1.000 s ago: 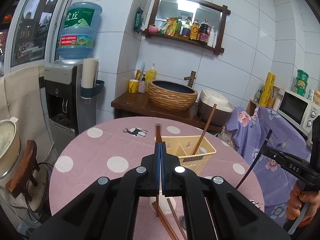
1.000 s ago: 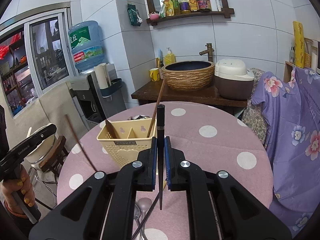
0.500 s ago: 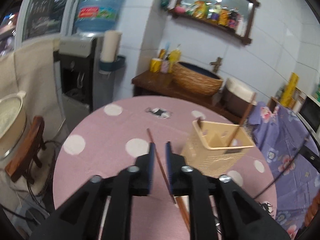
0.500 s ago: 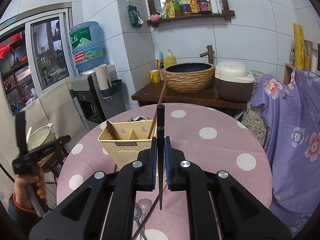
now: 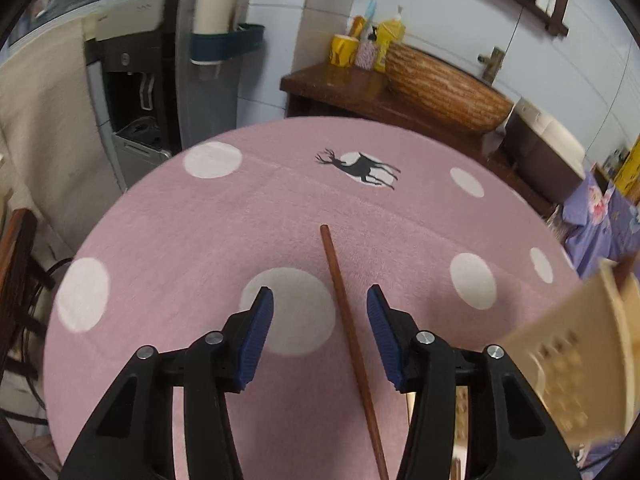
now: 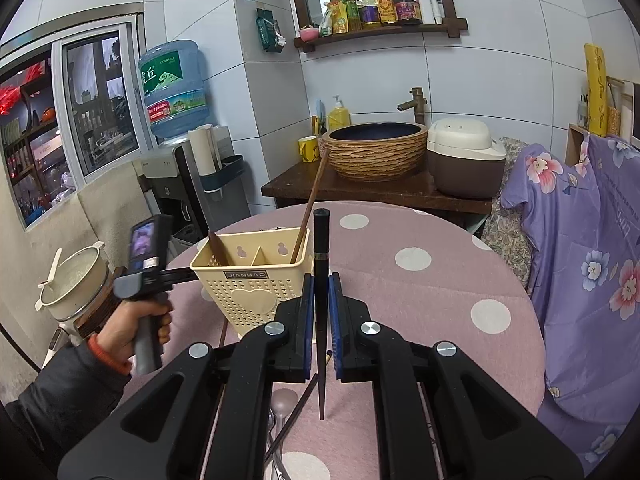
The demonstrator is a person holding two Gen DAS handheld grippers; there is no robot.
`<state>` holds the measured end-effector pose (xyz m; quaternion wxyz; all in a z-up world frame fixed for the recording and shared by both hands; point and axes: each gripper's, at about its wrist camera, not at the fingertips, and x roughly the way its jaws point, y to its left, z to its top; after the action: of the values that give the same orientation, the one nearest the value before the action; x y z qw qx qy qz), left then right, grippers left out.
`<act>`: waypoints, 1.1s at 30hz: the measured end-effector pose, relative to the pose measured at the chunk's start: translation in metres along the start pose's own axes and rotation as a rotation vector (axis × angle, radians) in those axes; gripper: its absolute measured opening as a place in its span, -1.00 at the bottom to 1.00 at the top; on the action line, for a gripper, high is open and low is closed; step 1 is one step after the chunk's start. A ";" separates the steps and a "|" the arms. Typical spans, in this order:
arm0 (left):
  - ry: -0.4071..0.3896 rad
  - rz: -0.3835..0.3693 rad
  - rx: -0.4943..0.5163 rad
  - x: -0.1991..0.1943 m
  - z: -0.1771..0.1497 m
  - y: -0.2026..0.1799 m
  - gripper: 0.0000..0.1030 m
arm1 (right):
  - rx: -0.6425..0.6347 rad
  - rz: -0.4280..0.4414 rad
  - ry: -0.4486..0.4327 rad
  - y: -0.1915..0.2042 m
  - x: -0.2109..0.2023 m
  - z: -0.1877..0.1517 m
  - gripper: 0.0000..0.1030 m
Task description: Organize utensils
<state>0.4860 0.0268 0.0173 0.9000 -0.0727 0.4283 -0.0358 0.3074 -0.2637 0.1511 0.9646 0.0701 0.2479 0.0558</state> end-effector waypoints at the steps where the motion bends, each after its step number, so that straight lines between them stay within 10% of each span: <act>1: 0.014 0.009 0.004 0.010 0.003 -0.002 -0.11 | 0.003 0.001 0.002 -0.001 0.001 -0.001 -0.85; 11: 0.062 0.054 0.031 0.056 0.016 -0.009 -0.11 | 0.014 0.000 0.015 -0.006 0.010 -0.004 -0.85; 24: 0.008 0.193 0.133 0.070 0.019 -0.025 -0.80 | 0.018 0.002 0.010 -0.005 0.010 -0.006 -0.84; 33: -0.013 0.149 0.047 0.058 0.013 -0.011 -0.84 | 0.029 0.011 0.007 -0.002 0.008 -0.006 -0.85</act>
<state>0.5323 0.0096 -0.0170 0.9043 -0.0196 0.4258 0.0217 0.3119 -0.2641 0.1412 0.9623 0.0854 0.2518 0.0580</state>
